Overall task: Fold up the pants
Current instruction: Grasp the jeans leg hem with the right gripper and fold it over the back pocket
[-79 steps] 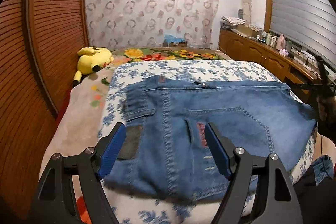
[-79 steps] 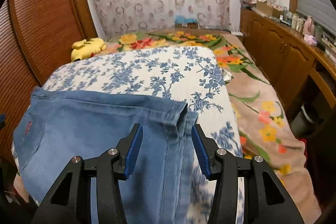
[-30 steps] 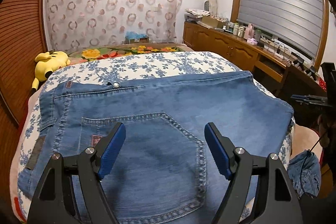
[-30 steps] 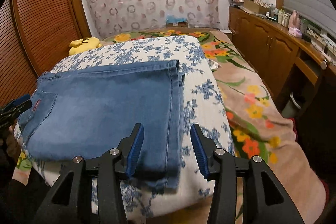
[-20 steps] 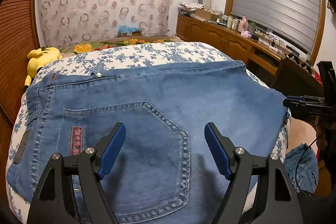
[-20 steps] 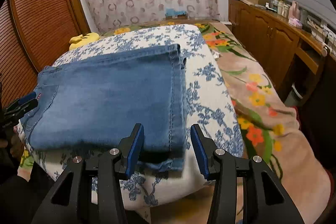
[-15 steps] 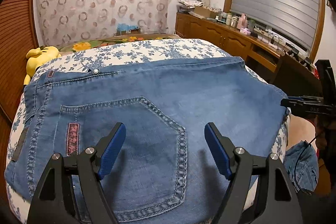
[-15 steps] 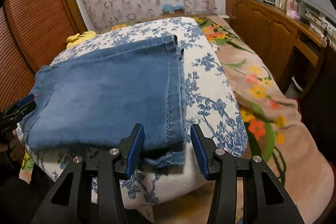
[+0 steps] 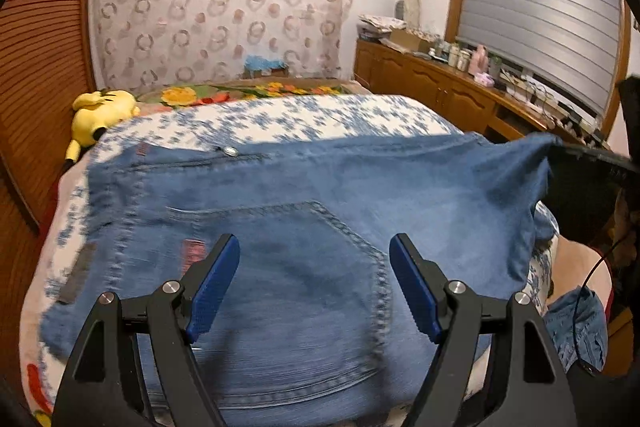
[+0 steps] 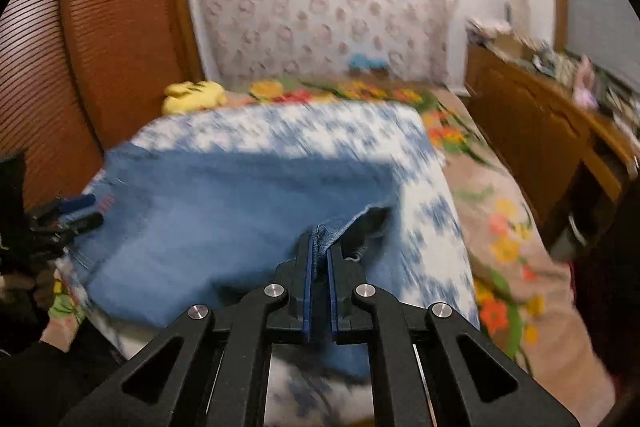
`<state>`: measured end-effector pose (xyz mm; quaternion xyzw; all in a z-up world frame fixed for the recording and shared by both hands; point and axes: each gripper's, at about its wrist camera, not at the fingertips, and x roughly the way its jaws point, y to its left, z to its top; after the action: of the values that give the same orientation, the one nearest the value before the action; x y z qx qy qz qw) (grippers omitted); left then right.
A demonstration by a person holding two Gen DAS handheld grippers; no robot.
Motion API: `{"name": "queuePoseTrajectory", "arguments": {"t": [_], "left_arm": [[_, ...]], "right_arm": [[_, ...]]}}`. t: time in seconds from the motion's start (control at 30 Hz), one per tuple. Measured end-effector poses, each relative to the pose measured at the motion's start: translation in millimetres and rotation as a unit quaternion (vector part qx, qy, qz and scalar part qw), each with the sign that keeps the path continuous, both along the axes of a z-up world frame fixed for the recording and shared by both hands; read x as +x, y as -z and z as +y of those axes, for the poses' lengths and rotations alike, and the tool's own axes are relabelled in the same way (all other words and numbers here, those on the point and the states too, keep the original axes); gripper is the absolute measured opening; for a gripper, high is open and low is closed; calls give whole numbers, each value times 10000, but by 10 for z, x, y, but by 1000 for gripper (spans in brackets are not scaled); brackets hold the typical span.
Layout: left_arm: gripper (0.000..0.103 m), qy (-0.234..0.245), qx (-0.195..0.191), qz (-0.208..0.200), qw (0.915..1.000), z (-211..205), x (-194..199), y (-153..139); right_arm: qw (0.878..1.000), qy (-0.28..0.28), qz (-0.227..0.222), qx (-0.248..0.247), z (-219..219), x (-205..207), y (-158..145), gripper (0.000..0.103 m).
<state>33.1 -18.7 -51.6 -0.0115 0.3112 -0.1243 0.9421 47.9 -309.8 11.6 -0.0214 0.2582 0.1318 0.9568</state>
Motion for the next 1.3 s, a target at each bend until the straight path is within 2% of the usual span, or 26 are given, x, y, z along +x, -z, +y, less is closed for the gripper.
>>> {"name": "queuePoseTrajectory", "arguments": {"t": [0.23,0.43,0.57,0.77,0.9,0.97,1.0,1.03,1.17,1.3], "left_arm": [[78,-380,-18,-129,9992,366,-100,-147],[78,-714,-47,-190,9973,702,-237,-187],[78,-917,-67,-182,9956,942,-335,-164],[78,-1090,-117,-80,9939,1142,-354,-64],[78,-1116,-175,-29,9936,1177,-320,-12],[78,-1100,-190,-2,9937,1181,-298,10],[78,-1076,-202,6,9940,1168,-285,18],[78,-1055,-207,7,9942,1150,-303,7],[78,-920,-201,18,9956,1079,-260,36],[78,-758,-143,71,9970,975,-149,74]], "right_arm": [[9932,-1014,-563,-45,768,98,-488,6],[9797,-1872,-705,-110,1493,181,-688,6],[9712,-2303,-602,-57,1881,249,-672,5],[9614,-2750,-41,-62,2304,443,-472,5],[9600,-2785,142,-233,2393,634,-439,7],[9627,-2690,117,-285,2342,707,-490,19],[9641,-2638,77,-283,2268,761,-522,32],[9657,-2584,37,-253,2224,771,-546,39],[9734,-2272,-76,-296,2014,706,-574,41],[9798,-1946,-47,-456,1853,675,-459,41]]}}
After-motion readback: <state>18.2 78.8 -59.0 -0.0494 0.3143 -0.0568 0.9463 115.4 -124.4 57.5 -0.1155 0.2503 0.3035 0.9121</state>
